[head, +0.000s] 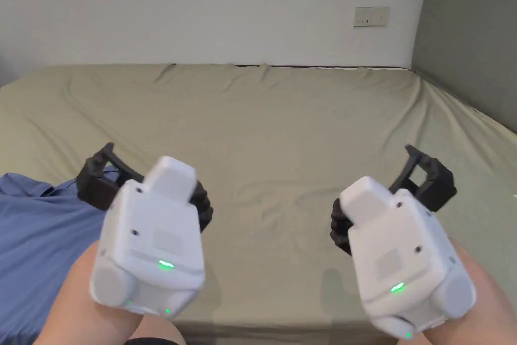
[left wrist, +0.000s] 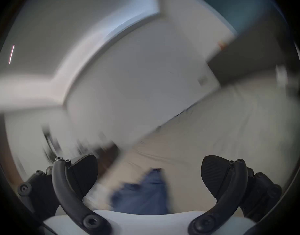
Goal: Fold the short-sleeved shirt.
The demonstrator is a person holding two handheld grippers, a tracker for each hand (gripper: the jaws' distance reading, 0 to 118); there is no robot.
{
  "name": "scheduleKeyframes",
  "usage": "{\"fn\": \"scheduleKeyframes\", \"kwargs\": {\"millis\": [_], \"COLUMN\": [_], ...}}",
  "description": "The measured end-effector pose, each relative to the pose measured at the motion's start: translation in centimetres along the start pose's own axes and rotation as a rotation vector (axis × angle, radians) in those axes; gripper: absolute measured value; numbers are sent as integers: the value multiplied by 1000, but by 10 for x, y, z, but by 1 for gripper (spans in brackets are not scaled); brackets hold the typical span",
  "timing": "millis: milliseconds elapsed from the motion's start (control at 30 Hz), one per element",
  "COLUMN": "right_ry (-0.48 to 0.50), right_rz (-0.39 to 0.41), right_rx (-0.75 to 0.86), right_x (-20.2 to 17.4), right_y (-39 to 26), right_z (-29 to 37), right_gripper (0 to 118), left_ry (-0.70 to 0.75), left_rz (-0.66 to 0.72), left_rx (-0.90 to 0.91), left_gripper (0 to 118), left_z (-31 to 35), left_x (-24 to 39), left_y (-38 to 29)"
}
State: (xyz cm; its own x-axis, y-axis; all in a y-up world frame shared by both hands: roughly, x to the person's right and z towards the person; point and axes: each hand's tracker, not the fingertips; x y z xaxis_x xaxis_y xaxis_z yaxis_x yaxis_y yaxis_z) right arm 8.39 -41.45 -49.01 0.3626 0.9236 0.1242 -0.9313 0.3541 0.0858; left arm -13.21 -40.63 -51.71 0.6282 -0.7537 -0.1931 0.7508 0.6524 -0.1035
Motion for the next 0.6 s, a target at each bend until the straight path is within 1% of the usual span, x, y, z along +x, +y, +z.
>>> {"fn": "scheduleKeyframes", "kwargs": {"millis": [33, 67, 100, 133, 167, 200, 233, 267, 300, 333, 400, 433, 467, 500, 533, 567, 600], "right_ry": [-15, -10, 40, 79, 141, 219, 269, 323, 368, 384, 346, 320, 287, 260, 253, 255, 245], "right_rz": [165, 337, 522, 624, 717, 785, 795, 771, 731, 695, 626, 564, 422, 247, 64, -201, -477], "right_rx": [46, 86, 104, 115, 115, 81, 64, 55, 39, 26, 10, -2, -31, -57, -84, -119, -178], "right_x": [-15, -30, -46, -55, -68, -79, -85, -88, -87, -85, -75, -67, -55, -38, -20, 3, 23], "right_y": [3, 3, 0, -5, -9, -13, -14, -17, -17, -16, -14, -12, -8, -5, -5, -9, -17], "right_z": [6, 11, 14, 18, 21, 24, 26, 28, 28, 27, 22, 18, 11, 5, 0, -6, -10], "right_gripper": [118, 118, 118, 118, 118, 118, 118, 118, 118, 118, 118, 118, 118, 118, 118, 118, 118], "left_ry": [28, 38, 41, 41, 29, -18, -55, -87, -111, -108, -69, -44, -35, -32, -30, -31, -26], "left_rz": [-212, -412, -610, -755, -876, -942, -940, -891, -851, -819, -762, -687, -556, -349, -119, 156, 402], "left_rx": [58, 103, 129, 142, 140, 114, 91, 70, 54, 48, 55, 45, 27, -10, -44, -84, -105], "left_gripper": [118, 118, 117, 117, 117, 117, 117, 117, 117, 117, 117, 117, 117, 116, 116, 116, 117], "left_z": [5, 9, 11, 12, 14, 17, 19, 19, 18, 16, 13, 10, 7, 3, 1, -3, -4], "left_x": [17, 32, 47, 57, 66, 71, 74, 74, 71, 69, 63, 55, 47, 34, 17, -8, -30], "left_y": [-7, -16, -27, -35, -45, -51, -52, -51, -51, -49, -44, -38, -30, -19, -8, 2, 5]}}
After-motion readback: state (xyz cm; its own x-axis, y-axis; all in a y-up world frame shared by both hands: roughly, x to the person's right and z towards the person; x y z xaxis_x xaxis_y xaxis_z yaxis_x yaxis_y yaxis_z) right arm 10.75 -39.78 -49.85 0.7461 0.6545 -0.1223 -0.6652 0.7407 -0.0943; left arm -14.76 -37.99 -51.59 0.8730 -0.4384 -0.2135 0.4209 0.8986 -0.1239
